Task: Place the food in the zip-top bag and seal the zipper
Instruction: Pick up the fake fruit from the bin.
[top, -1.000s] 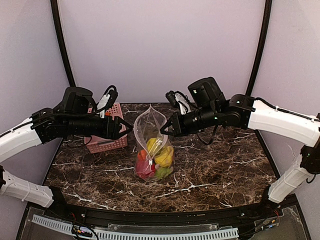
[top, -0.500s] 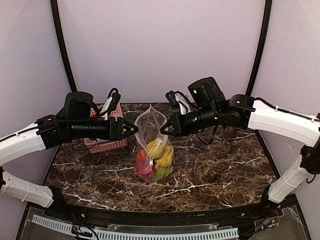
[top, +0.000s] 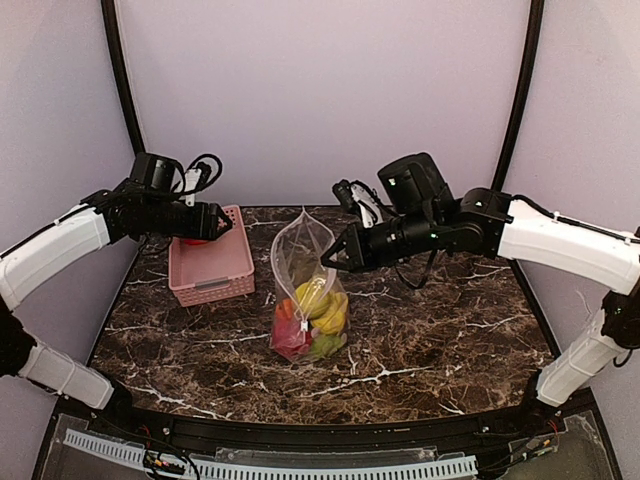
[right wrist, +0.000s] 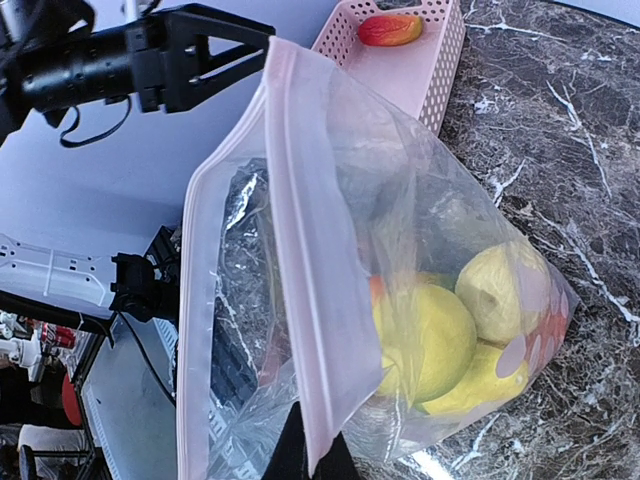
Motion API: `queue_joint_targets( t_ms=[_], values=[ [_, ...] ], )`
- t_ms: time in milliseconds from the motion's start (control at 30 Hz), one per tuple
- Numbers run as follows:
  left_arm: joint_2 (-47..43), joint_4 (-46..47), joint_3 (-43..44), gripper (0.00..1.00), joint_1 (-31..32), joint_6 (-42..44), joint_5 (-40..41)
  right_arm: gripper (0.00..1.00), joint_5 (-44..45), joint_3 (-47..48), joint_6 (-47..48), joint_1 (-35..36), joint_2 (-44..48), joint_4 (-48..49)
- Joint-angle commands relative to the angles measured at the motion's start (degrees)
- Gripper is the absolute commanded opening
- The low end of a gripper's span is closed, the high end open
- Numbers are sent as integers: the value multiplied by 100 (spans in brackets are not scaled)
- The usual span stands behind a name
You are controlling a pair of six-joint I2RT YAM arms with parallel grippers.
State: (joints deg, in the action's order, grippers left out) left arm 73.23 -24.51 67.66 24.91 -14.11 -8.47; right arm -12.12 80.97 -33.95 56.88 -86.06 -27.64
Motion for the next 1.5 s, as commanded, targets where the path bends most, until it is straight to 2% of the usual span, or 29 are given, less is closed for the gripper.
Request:
queue_joint_targets(
  t_ms=[0, 100, 233, 500, 900, 1167, 1467],
  values=[
    [655, -382, 155, 67, -615, 1404, 721, 0, 69, -82, 11, -13, 215, 145],
    [1002, -10, 131, 67, -929, 1969, 1004, 0, 73, -115, 12, -11, 238, 145],
    [1469, 207, 262, 66, -1481, 2251, 666, 0, 62, -149, 13, -15, 256, 181],
    [2150, 794, 466, 66, -1801, 2835, 672, 0, -8, -137, 36, -11, 293, 219],
    [3641, 808, 1639, 69, -2026, 3133, 690, 0, 147, -128, -15, -12, 379, 136],
    [4211, 1063, 2022, 72, -2054, 3376, 872, 0, 122, 84, 12, -11, 134, -9],
    [4800, 934, 2602, 73, -2097, 3621, 1098, 0, 143, 150, 3, -16, 53, -73]
  ],
)
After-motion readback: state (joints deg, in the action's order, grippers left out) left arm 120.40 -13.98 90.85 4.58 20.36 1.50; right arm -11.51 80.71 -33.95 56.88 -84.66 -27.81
